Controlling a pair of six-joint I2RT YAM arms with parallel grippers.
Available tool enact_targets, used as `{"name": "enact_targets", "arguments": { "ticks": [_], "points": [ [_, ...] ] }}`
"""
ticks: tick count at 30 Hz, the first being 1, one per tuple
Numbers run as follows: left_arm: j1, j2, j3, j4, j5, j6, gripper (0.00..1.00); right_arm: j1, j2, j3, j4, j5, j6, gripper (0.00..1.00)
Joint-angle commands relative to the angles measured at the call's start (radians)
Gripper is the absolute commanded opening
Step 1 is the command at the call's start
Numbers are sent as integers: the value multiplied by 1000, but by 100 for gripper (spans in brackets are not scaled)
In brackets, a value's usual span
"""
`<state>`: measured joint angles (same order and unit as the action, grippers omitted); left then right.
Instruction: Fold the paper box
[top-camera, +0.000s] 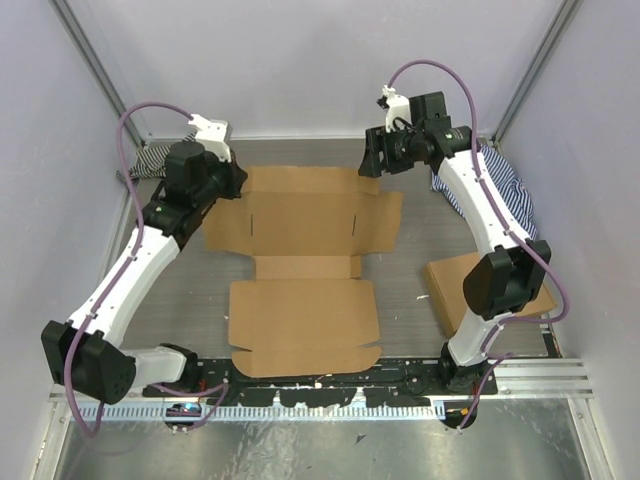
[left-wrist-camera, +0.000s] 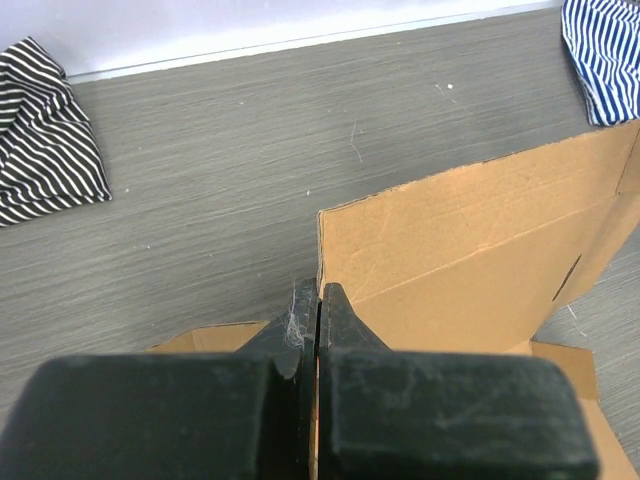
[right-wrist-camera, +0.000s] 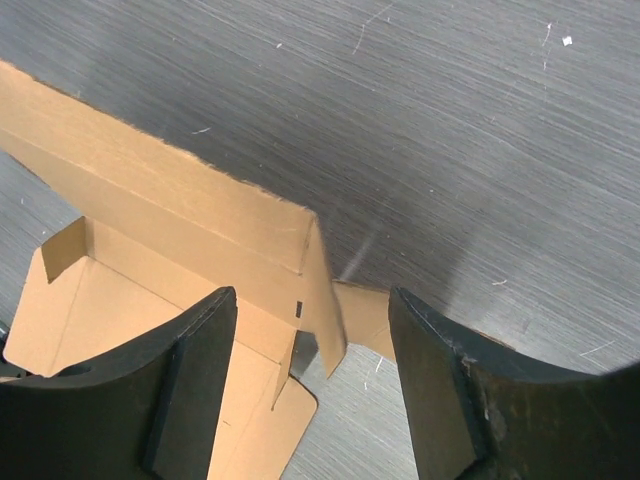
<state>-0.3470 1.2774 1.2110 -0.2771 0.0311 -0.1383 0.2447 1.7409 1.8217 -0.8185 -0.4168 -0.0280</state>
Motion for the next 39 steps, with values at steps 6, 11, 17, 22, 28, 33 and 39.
{"name": "enact_targets", "arguments": {
  "ticks": [6,11,17,22,28,33,39],
  "points": [
    [-6,-93,-59,122,16,29,0,2,65,53,-14,3,-3,67],
    [-7,-81,-47,101,-5,35,0,6,69,46,-16,-54,5,50],
    [-9,-60,-24,76,-33,19,1,26,38,4,-6,-36,17,11],
    [-10,-61,16,16,-80,-23,50,92,-26,-122,100,143,15,4],
    [-12,-111,66,-71,-60,-73,73,204,-245,-463,473,311,-40,3],
    [-11,-135,76,-121,46,-85,75,220,-428,-711,854,302,-19,2],
    [-10,-151,59,-127,132,-108,75,243,-499,-798,1052,318,-41,3]
  ]
}}
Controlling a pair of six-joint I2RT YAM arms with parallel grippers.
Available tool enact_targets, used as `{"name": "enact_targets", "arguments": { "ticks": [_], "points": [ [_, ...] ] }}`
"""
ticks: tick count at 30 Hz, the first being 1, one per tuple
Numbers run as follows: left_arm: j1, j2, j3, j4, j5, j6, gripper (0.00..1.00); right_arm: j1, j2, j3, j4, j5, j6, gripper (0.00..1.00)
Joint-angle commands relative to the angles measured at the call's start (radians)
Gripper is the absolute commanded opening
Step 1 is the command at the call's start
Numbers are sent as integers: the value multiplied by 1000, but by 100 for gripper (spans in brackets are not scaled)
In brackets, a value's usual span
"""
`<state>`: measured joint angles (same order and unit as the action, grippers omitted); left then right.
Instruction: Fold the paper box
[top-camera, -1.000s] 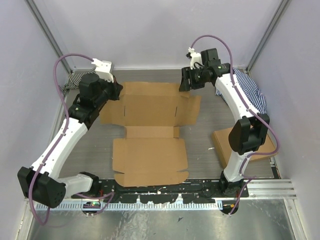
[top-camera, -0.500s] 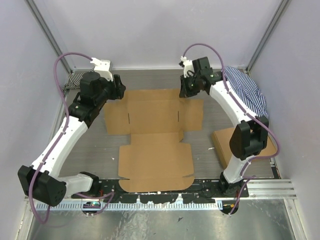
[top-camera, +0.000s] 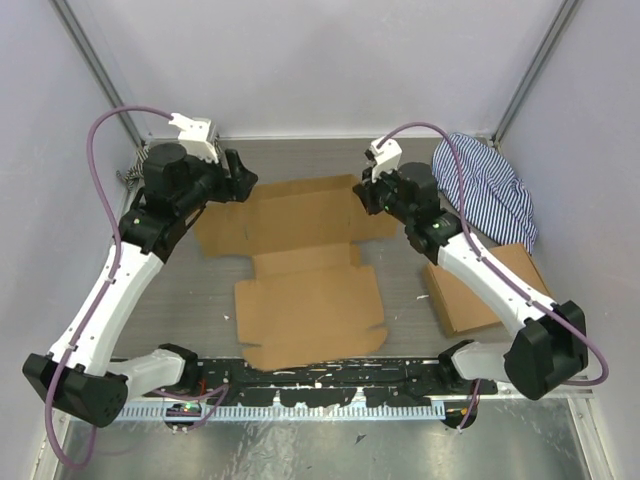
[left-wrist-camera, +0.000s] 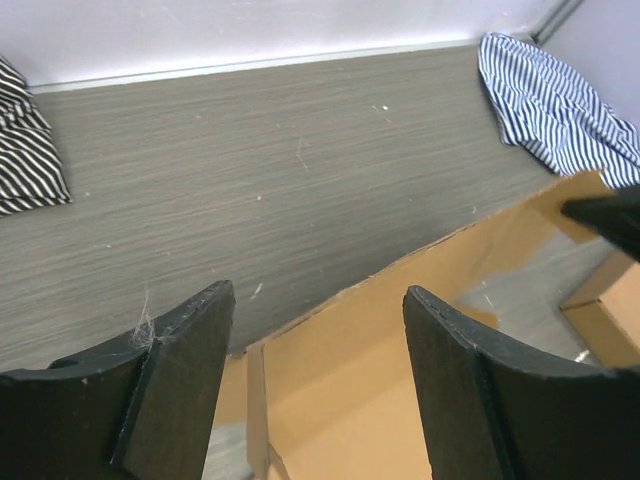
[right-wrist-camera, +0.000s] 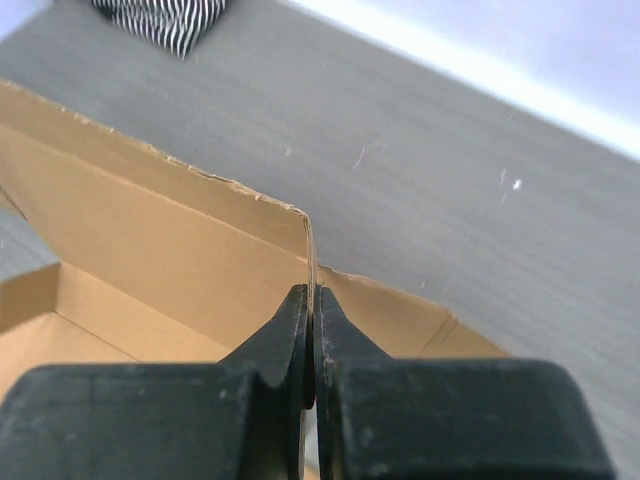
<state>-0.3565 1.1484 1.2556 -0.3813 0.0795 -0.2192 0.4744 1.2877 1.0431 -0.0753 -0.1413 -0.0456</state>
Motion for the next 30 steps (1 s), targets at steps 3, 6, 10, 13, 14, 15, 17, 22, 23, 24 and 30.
{"name": "enact_targets", "arguments": {
  "ticks": [3,6,10,13,14,15,17,22,23,24,30],
  "points": [
    [-2,-36,13,-16,107,-83,75,53,-63,-84,452,78,-94,3],
    [-2,-64,8,0,127,-154,75,87,-59,-227,707,134,-157,3],
    [-2,-116,-11,10,135,-214,90,92,-9,-321,904,211,-126,3],
    [-2,-138,-18,-1,183,-213,93,100,22,-368,979,230,-82,3],
    [-2,-136,-14,-16,205,-208,93,103,34,-360,960,231,-65,3],
    [-2,-129,-6,-37,225,-202,92,107,43,-346,924,233,-45,3],
    [-3,-104,21,-99,263,-176,88,118,57,-304,859,239,-20,4],
    [-4,-10,97,-266,208,-93,79,136,75,-191,675,244,5,4],
    [-4,5,114,-288,190,-80,78,138,71,-174,642,239,5,4],
    [-5,18,117,-292,171,-72,78,139,68,-158,614,239,10,4],
    [-70,111,197,-344,39,-9,76,139,67,-10,379,206,12,5]
  ]
}}
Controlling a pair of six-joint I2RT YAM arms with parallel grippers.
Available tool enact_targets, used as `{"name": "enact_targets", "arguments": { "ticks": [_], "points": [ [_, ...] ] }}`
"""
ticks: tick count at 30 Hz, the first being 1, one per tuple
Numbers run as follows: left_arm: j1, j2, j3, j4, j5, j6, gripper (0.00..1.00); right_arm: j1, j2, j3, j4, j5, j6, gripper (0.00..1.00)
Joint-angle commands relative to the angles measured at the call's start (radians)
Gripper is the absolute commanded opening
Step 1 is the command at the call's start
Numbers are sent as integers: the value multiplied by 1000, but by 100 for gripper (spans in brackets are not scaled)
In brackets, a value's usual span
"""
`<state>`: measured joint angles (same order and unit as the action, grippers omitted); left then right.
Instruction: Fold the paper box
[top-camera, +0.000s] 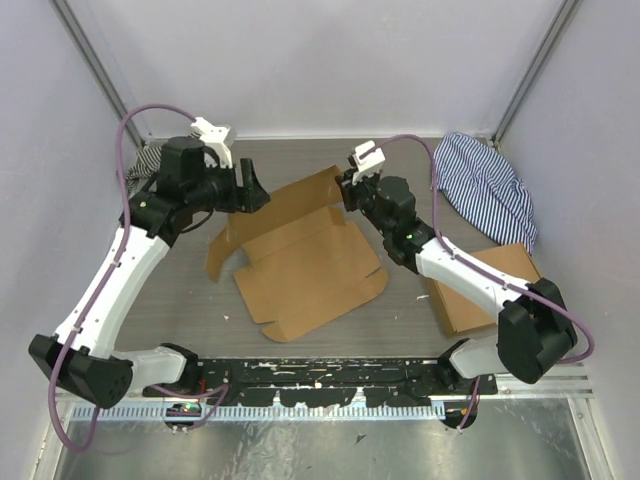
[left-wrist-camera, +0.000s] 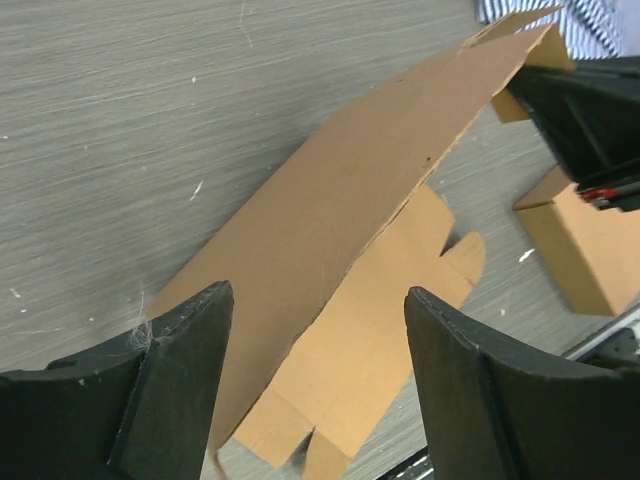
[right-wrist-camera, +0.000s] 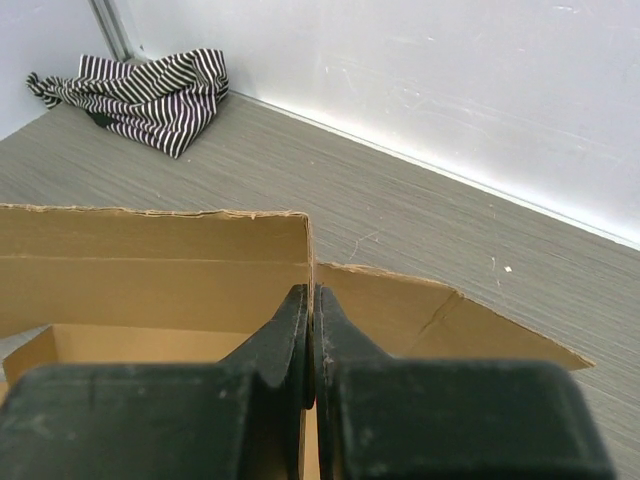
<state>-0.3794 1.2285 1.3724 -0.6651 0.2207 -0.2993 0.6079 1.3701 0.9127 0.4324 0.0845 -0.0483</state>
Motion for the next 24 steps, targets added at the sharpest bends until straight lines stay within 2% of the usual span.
{"name": "enact_targets", "arguments": {
  "ticks": [1,9,12,14,16,18,19,21,24],
  "points": [
    [-65,59,95,-66,-139,81,76,5,-14,138,-159,-29,9,6],
    [-149,143,116,-81,-261,151,72,5,11,223,-314,-68,-8,8],
    [-185,166,121,-100,-346,176,58,6,30,245,-357,-61,-2,9],
    [-210,171,115,-101,-400,192,45,6,44,262,-388,-48,12,10],
    [-237,182,114,-105,-465,210,27,6,56,277,-414,-35,32,13],
    [-272,195,119,-115,-552,232,7,4,68,297,-442,-16,58,23],
    [-288,203,123,-120,-598,241,1,3,78,317,-467,-4,72,30],
    [-316,225,128,-131,-684,264,0,3,99,370,-538,25,102,42],
    [-354,254,134,-148,-822,297,0,-7,116,440,-625,39,139,53]
  ]
}}
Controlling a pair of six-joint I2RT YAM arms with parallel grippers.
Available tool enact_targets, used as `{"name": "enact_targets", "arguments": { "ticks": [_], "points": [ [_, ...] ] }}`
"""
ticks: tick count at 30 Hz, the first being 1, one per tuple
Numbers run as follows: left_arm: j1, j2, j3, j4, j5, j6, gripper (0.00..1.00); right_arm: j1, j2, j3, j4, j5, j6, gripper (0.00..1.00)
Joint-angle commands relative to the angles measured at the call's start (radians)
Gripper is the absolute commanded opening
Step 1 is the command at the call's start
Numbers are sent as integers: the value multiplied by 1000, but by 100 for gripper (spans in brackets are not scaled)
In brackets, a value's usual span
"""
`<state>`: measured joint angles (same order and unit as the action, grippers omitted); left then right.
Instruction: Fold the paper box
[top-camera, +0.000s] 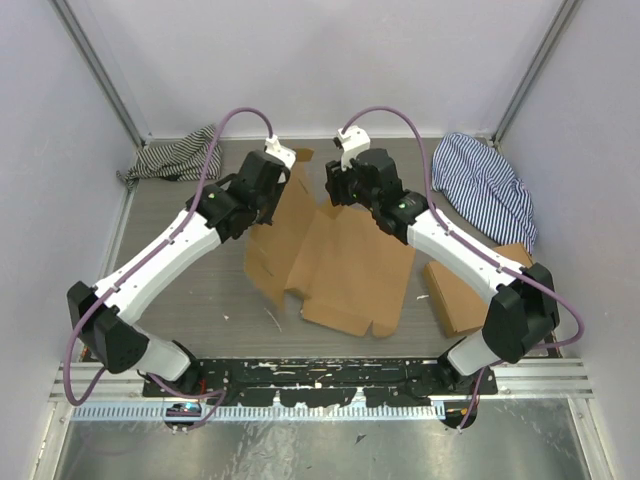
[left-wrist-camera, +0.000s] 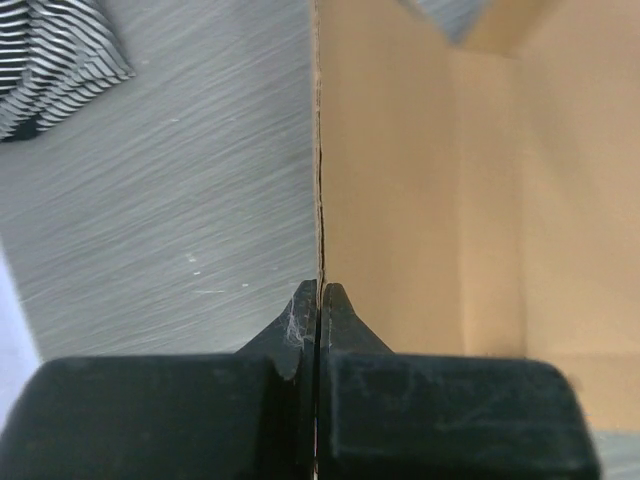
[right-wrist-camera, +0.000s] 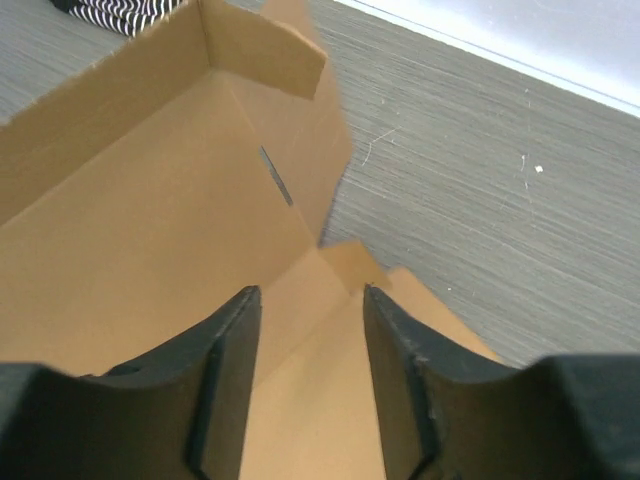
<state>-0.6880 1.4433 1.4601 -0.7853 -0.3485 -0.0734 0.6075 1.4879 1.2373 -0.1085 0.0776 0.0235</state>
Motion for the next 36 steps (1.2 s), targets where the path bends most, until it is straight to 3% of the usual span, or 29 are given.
{"name": "enact_targets", "arguments": {
  "ticks": [1,10,15,18,23,32,36],
  "points": [
    [-56,46,44,-30,-297,86,0,-14,-5,124,-97,45,74,62],
    [-193,136,-22,-5,-729,208,0,-228,-7,112,-130,6,250,64],
    [-291,115,-200,327,-901,447,0,-302,19,61,-70,-54,269,64],
    [-338,60,-294,518,-892,574,0,-320,49,66,-52,-104,260,63],
    [-359,-36,-329,540,-822,567,0,-381,99,94,-17,-226,282,62],
    [-372,-219,-356,411,-558,464,0,-471,278,151,140,-534,307,54],
    [-373,-259,-363,342,-443,405,0,-489,316,157,189,-573,329,53]
  ]
}}
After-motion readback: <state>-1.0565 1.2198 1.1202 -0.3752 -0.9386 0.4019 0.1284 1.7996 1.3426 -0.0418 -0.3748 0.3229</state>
